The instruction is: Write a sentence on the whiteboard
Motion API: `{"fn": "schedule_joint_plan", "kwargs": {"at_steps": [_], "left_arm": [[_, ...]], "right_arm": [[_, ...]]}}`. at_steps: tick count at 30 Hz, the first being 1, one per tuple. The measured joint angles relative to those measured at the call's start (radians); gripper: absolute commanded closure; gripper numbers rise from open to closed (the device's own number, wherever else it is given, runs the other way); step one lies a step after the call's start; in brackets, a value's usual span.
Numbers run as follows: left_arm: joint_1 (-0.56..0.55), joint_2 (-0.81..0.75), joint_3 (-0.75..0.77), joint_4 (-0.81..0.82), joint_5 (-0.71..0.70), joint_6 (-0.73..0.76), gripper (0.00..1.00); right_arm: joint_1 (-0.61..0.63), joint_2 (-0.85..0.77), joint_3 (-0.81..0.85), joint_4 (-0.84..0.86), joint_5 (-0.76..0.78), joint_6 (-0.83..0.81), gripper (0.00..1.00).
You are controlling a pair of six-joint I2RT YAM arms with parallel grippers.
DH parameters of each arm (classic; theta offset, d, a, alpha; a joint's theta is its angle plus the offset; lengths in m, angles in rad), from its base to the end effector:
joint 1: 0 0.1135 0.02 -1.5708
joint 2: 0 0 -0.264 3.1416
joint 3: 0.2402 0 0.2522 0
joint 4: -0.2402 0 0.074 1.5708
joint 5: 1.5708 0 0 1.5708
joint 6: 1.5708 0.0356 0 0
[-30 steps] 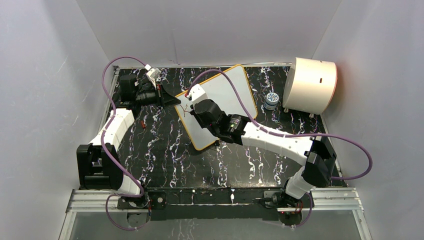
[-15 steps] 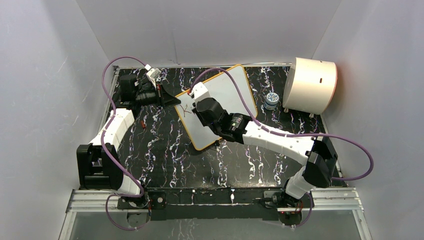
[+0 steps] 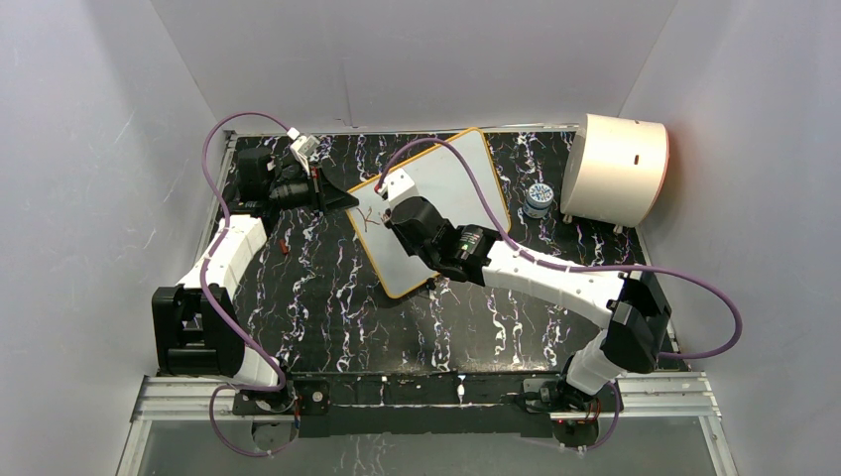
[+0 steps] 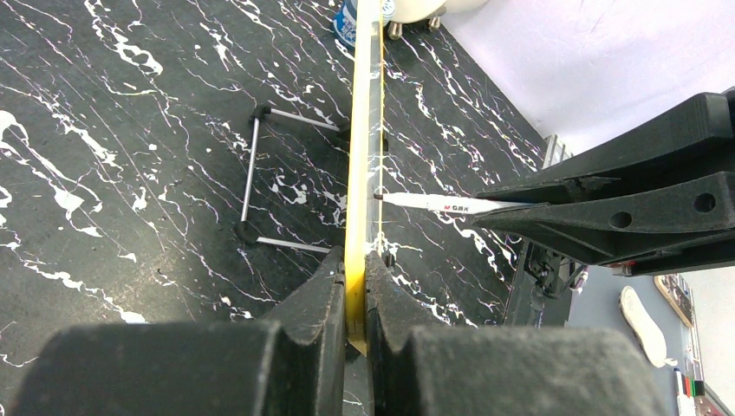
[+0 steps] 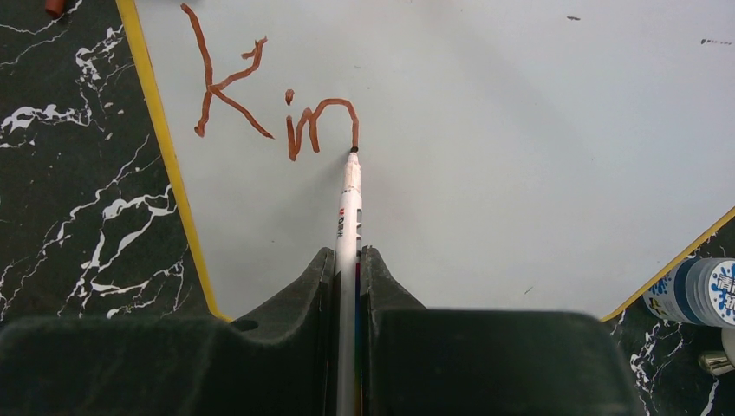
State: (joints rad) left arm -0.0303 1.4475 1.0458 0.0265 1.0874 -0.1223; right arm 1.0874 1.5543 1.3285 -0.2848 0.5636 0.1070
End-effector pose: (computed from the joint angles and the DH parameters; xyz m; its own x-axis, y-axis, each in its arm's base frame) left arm 0.3196 -0.0412 0.3018 -0.4657 -0.0426 -0.8839 0.7866 0.4377 -0.4356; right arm 0.1835 0.3087 0.3302 -0.2826 -0.3442 -0.8953 -0.5045 0.8472 -0.1664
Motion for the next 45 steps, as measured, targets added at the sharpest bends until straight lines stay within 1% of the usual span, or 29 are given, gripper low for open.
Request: {"fn": "schedule_joint_plan", "kwargs": {"at_steps": [12, 19, 25, 30, 45], "left_arm": [[0.0, 0.0, 0.001, -0.002, 0.0, 0.003, 1.0], [-0.001, 0.0, 0.003, -0.005, 0.0, 0.005, 1.0], [-0.001, 0.0, 0.003, -0.006, 0.0, 0.007, 1.0], [-0.001, 0.0, 0.003, -0.006, 0.0, 0.007, 1.0], [-0.001, 0.0, 0.003, -0.007, 0.0, 0.007, 1.0]], "right_arm": [[-0.001, -0.013, -0.017, 0.008, -0.013, 0.002, 1.0], [-0.009, -0.096, -0.102, 0.054, -0.018, 0.0, 1.0], [-0.053, -0.158, -0.131, 0.1, -0.029, 0.002, 1.0], [-0.076, -0.16, -0.134, 0.108, -0.043, 0.004, 1.0], [-0.077, -0.129, -0.134, 0.108, -0.052, 0.005, 1.0]]}}
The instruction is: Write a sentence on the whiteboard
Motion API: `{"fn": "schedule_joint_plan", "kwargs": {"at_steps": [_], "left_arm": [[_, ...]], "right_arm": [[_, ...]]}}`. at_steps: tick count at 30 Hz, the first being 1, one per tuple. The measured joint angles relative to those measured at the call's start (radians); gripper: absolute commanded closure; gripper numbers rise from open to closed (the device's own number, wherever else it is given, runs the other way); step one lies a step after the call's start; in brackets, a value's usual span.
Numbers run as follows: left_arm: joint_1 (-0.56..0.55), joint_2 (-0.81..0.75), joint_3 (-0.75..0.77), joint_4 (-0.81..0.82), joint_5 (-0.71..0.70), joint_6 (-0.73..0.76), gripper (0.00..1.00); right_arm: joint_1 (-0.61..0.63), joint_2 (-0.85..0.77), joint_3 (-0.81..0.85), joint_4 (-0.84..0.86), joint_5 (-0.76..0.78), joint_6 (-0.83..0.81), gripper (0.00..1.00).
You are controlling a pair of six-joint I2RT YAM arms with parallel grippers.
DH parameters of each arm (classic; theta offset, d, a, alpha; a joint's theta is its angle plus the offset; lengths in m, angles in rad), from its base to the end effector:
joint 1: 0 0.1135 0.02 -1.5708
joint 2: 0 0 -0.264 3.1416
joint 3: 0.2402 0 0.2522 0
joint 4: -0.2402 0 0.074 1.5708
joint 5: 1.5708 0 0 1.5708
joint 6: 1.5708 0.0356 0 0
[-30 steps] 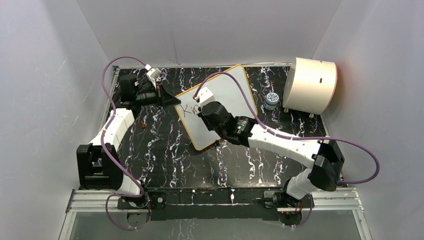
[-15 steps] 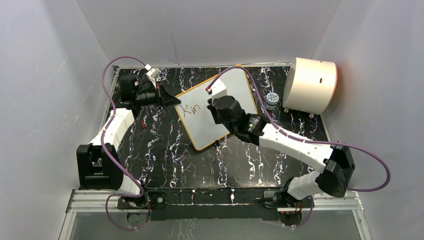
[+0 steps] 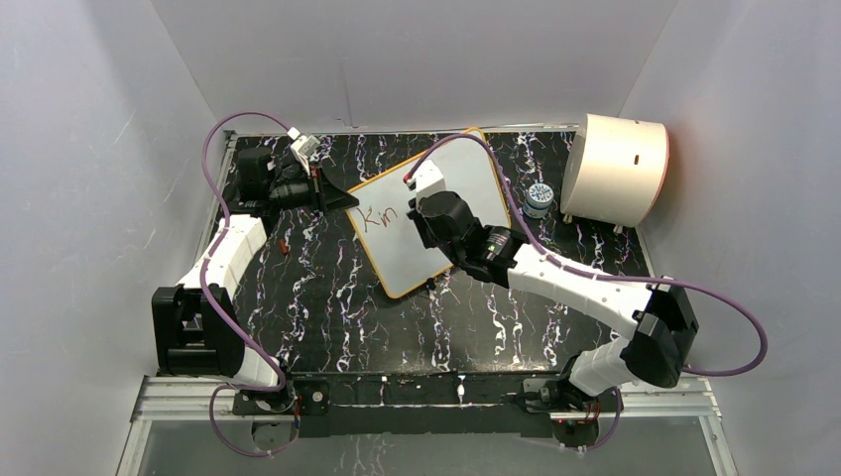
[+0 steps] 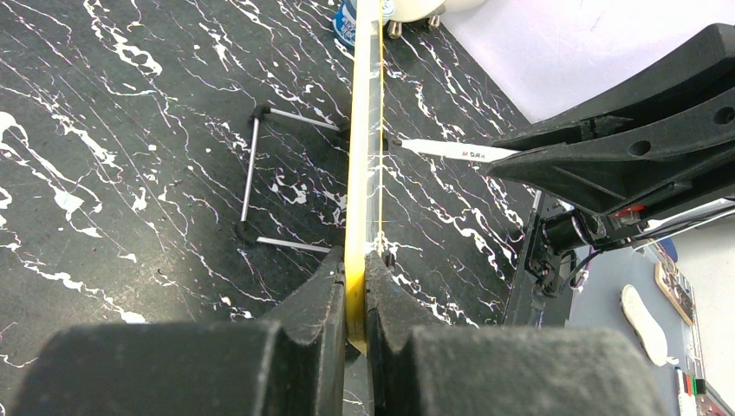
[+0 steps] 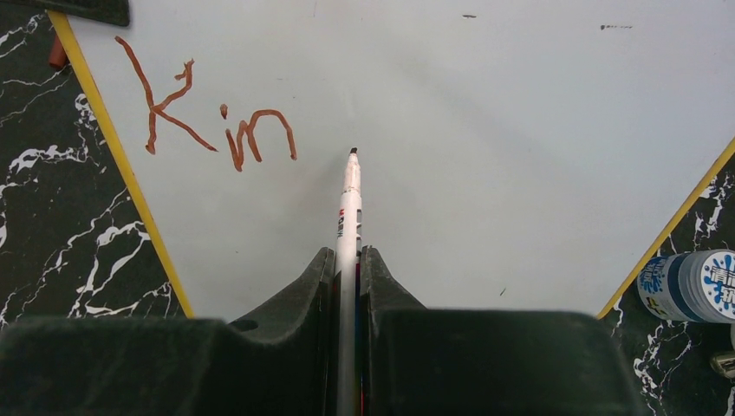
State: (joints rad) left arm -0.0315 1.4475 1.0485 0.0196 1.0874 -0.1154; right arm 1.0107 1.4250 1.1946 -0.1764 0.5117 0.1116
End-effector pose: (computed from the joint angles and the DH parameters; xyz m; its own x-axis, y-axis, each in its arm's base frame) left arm 0.3195 -0.0416 0.3021 -0.4641 -0.0389 -0.8850 0.7885 0.4371 -0.4327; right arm 0.1902 0.2706 0.3356 -0.2646 -0.2391 -0.9343 -0.4732 0.8763 -0.0903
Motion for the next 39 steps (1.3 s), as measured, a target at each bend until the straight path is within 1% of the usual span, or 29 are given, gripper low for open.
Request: {"fn": "schedule_joint_plan", "kwargs": {"at_steps": [39], "left_arm": [[0.0, 0.0, 0.001, -0.002, 0.0, 0.001, 1.0]], "right_arm": [[0.0, 0.061, 0.044, 0.029, -0.018, -0.038, 1.0]]}}
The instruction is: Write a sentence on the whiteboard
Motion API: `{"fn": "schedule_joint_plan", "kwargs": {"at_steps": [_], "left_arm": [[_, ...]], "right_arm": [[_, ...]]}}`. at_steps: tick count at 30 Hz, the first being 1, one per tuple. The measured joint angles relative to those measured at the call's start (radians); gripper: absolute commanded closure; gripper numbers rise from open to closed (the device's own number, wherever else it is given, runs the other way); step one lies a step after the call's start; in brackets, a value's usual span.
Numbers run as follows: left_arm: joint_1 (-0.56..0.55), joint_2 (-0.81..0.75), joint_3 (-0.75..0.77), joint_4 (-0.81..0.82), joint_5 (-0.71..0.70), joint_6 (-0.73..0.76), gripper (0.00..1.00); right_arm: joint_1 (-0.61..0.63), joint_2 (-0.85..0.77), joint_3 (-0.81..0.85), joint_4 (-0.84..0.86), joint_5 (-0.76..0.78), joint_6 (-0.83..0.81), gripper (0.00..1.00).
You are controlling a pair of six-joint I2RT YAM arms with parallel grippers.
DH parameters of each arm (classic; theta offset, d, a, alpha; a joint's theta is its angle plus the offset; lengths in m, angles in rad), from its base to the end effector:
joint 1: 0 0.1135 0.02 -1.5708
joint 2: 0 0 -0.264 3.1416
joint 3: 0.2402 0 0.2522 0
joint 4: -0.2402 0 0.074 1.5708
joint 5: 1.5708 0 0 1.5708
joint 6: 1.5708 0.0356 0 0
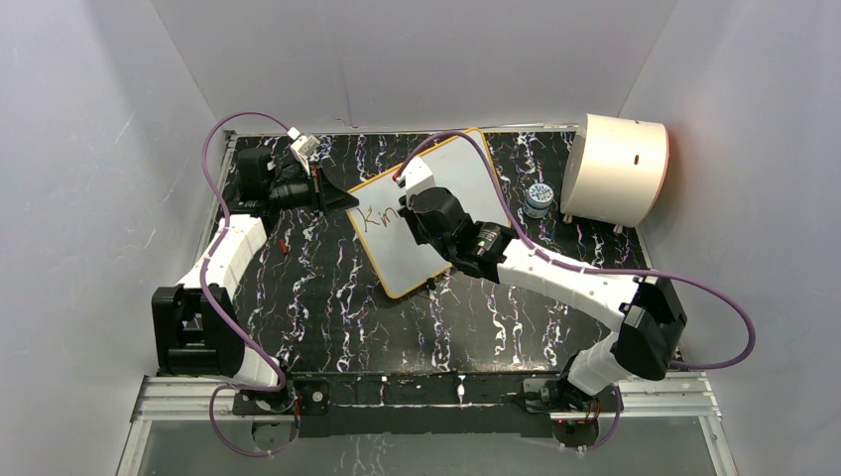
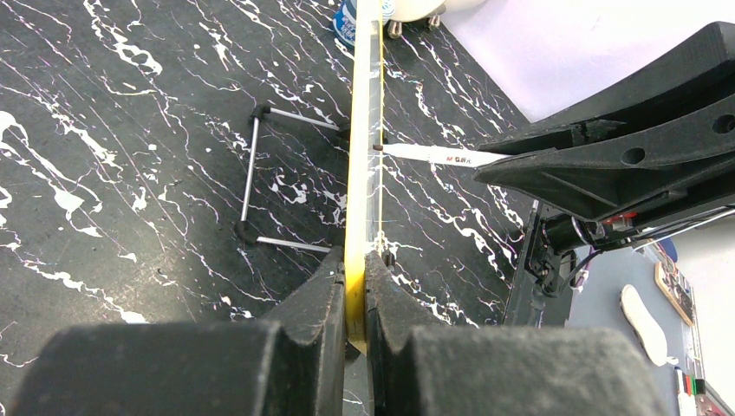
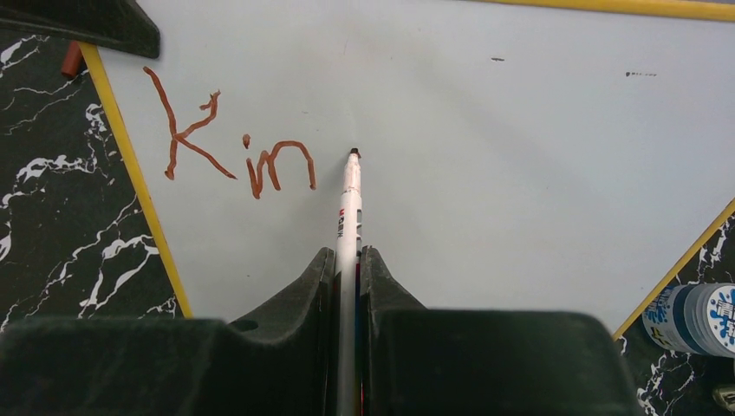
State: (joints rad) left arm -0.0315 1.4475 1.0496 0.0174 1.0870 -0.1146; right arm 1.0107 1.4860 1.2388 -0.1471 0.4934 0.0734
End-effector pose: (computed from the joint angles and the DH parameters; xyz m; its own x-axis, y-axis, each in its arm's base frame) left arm 0.3195 -0.0416 0.3023 -0.4644 -0.0386 -0.8848 0.7882 0.4375 -0.4328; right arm 0.1987 0.2851 0.3343 -0.2412 -0.2631 -0.9341 -0.4975 0.8600 -0.1137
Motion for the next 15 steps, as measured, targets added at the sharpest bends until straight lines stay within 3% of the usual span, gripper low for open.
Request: {"fn": "schedule_joint_plan", "kwargs": {"at_steps": [15], "left_arm": [[0.0, 0.0, 0.0, 0.0, 0.0, 0.0, 1.0]], "right_arm": [[0.0, 0.002, 0.009, -0.005, -0.042, 0.0, 1.0]]}}
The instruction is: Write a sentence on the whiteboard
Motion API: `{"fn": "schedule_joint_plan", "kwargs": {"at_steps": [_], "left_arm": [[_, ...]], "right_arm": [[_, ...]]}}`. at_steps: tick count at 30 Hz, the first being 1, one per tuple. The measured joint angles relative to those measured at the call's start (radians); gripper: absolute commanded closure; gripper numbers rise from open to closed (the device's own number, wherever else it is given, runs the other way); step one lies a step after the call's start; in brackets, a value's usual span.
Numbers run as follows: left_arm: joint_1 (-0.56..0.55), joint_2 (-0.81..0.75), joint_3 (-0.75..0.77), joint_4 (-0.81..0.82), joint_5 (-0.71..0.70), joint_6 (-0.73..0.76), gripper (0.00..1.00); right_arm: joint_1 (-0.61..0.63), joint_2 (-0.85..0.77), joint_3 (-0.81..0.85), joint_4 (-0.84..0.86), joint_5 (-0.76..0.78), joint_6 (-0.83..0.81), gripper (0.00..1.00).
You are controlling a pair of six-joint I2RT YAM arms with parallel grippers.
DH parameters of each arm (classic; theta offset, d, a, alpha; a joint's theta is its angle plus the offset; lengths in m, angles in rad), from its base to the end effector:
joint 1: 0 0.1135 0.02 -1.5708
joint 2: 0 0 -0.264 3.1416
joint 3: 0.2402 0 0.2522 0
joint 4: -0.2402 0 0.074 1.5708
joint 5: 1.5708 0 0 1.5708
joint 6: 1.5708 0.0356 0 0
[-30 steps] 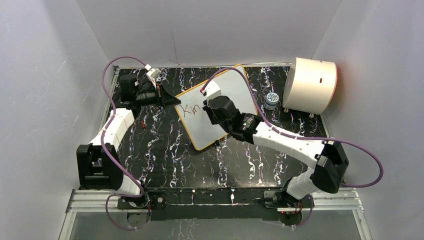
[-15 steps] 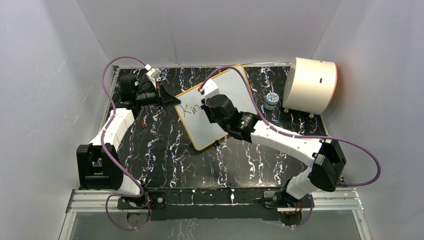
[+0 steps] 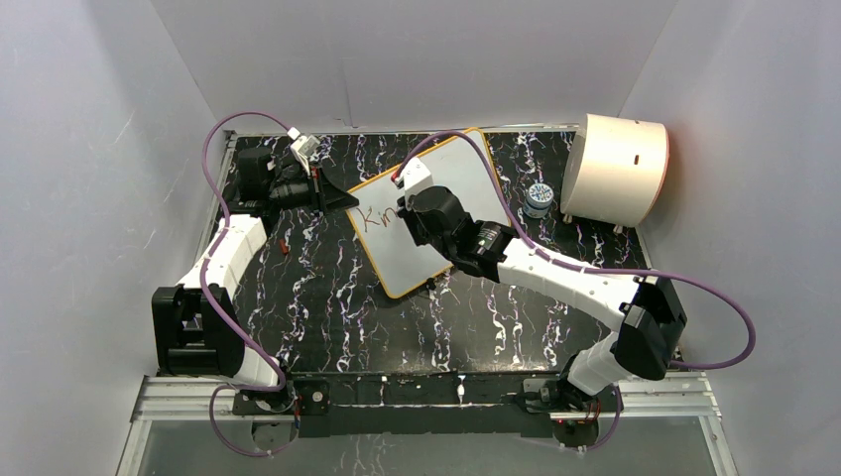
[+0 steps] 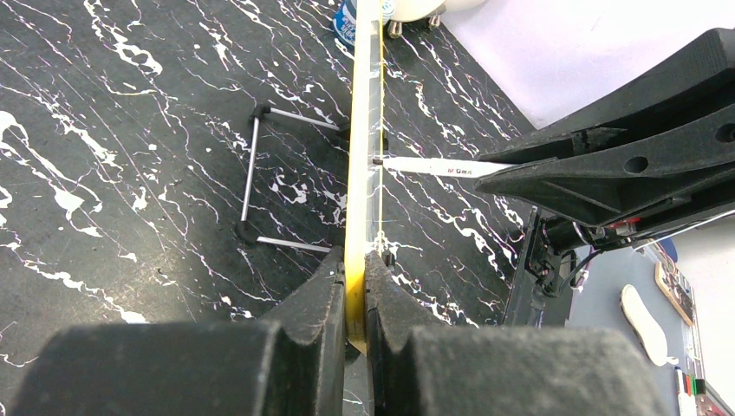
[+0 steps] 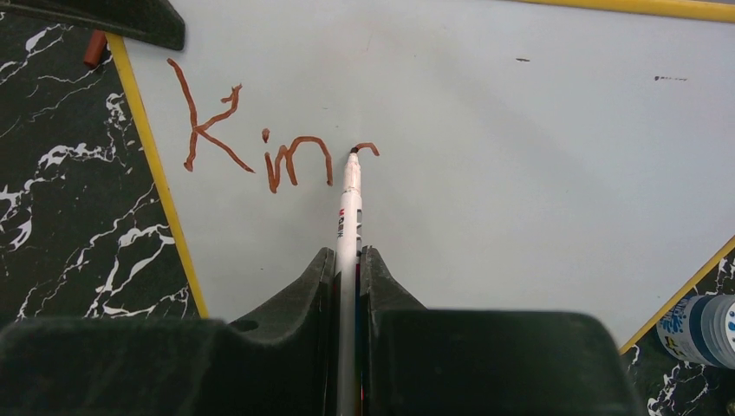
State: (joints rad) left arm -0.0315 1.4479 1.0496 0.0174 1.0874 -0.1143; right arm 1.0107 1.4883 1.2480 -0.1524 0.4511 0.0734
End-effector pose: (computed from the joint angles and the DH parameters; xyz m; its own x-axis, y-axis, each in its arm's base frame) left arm 0.3196 -0.0416 0.3021 -0.4645 -0.0384 -0.8847 0.7884 0.4371 -0.4329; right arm 0.1983 0.2869 0.3360 -0.2430 -0.2632 -0.9336 -0.5321 0.8409 -0.0986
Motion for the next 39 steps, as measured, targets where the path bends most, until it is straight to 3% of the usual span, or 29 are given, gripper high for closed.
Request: {"fn": "schedule_joint_plan", "kwargs": {"at_steps": [18, 39], "left_arm": [[0.0, 0.0, 0.0, 0.0, 0.0, 0.0, 1.0], [-0.002, 0.0, 0.0, 0.0, 0.0, 0.001, 1.0]], "right_arm": [[0.0, 0.006, 0.013, -0.094, -0.024, -0.002, 1.0], [0.0, -0.003, 0.013, -0.031, 0.026, -0.026, 1.0]]}}
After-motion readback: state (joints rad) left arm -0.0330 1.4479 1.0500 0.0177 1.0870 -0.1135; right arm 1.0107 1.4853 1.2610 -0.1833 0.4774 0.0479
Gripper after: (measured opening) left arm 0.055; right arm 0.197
